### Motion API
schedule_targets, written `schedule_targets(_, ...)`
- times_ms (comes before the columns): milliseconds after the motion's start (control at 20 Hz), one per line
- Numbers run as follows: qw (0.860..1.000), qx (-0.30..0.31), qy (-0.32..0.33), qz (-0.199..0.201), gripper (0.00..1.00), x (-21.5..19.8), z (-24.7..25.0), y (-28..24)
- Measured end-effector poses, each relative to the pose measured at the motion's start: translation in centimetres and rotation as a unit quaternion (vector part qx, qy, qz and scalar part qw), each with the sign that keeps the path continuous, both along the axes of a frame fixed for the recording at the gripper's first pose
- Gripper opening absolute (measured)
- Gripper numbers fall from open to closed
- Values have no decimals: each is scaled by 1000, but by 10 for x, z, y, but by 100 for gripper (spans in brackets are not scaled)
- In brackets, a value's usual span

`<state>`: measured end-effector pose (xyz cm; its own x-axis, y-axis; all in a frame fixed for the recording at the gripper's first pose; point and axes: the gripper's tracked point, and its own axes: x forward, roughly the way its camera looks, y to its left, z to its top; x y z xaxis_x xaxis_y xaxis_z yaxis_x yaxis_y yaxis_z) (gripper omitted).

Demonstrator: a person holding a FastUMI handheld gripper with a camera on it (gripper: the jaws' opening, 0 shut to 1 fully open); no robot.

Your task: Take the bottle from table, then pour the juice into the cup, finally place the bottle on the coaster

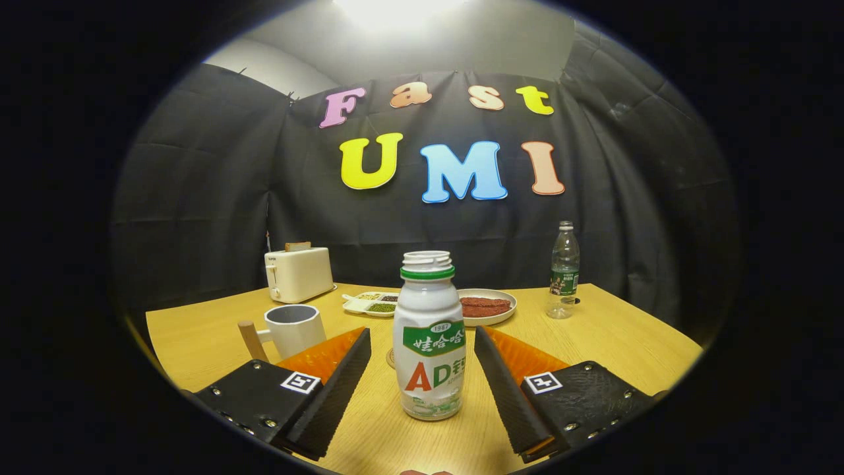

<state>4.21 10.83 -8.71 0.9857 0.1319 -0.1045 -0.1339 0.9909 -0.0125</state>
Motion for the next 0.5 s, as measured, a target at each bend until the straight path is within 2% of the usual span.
schedule_targets(500, 999, 19, 13, -50, 95, 33, -21, -3)
